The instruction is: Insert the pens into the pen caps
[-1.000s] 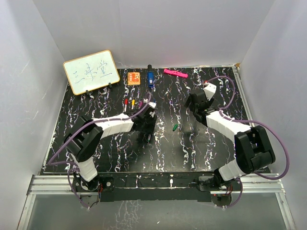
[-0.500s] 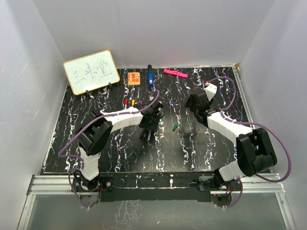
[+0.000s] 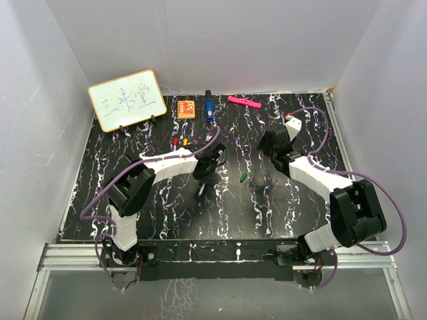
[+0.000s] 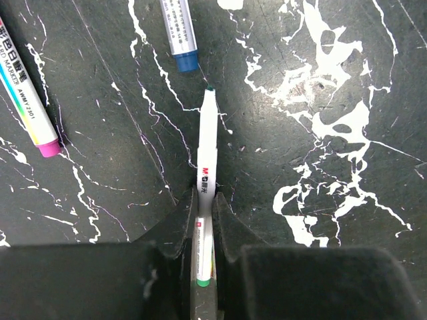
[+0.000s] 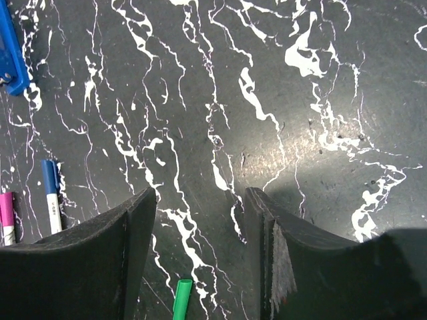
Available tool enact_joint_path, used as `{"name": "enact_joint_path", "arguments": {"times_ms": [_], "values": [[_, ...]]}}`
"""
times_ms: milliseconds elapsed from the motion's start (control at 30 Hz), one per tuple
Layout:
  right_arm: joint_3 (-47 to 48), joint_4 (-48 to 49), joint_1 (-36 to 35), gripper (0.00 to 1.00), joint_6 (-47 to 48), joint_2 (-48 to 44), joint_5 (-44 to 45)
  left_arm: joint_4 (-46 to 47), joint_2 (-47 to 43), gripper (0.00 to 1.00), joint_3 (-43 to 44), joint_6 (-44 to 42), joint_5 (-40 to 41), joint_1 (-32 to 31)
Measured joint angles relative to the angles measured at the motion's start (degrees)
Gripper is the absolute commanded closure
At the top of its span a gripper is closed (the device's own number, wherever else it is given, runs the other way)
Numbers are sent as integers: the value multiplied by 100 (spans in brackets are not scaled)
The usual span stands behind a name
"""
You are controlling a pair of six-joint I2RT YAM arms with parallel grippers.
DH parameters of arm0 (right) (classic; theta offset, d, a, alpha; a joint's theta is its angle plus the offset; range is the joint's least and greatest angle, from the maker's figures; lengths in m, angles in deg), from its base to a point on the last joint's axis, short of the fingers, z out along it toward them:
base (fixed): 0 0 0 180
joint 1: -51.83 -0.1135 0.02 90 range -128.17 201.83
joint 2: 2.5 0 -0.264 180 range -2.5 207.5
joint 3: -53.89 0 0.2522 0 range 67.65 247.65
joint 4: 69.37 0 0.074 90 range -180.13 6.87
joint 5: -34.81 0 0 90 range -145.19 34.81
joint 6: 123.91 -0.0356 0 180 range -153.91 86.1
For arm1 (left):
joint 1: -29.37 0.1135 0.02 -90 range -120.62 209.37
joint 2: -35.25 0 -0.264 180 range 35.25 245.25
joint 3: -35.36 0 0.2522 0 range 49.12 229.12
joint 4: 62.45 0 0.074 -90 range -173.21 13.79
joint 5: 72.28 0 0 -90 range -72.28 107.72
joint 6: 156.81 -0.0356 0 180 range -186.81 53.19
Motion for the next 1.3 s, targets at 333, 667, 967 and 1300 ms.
{"name": "enact_joint_path", "arguments": {"times_ms": [333, 667, 967, 1300], "values": [[-181, -590, -540, 50, -317, -9, -114, 127, -50, 100, -120, -297, -190, 24], [-173, -1132, -1360, 50, -673, 188, 153, -417, -662, 100, -586, -372, -319, 35], [-52, -1329, -1550, 51, -828, 540, 262, -946, -1860, 100, -579, -367, -111, 35], [208, -1357, -1836, 51, -909, 883, 295, -1047, -2114, 100, -605, -326, 144, 83]]}}
